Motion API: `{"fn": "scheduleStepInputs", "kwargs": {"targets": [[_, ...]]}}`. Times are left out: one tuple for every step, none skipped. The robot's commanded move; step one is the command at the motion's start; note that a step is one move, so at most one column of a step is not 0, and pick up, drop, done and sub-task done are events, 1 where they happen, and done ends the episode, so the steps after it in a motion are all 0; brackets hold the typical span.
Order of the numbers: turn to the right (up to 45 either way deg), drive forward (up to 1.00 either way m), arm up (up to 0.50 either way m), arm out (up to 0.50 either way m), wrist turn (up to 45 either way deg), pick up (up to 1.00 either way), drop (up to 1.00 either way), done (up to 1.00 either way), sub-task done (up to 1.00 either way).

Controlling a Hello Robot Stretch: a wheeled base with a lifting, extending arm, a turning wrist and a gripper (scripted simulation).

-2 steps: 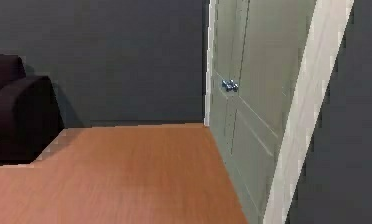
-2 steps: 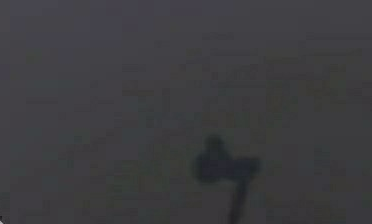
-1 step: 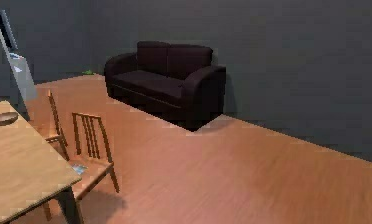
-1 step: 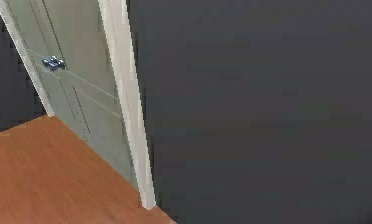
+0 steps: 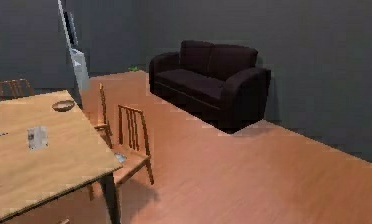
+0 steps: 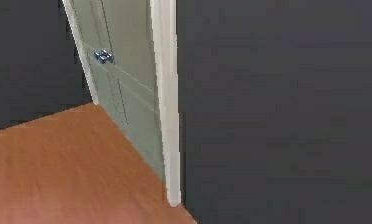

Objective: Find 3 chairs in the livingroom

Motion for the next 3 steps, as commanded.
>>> {"fn": "scheduleStepInputs", "kwargs": {"targets": [[0.0,0.55,0.0,0.0,0.0,0.0,0.0,0.0,0.0],[-33.0,0.0,0.0,0.0,0.0,0.0,0.0,0.0,0.0],[0.0,0.0,0.0,0.0,0.0,0.0,0.0,1.0,0.0]]}}
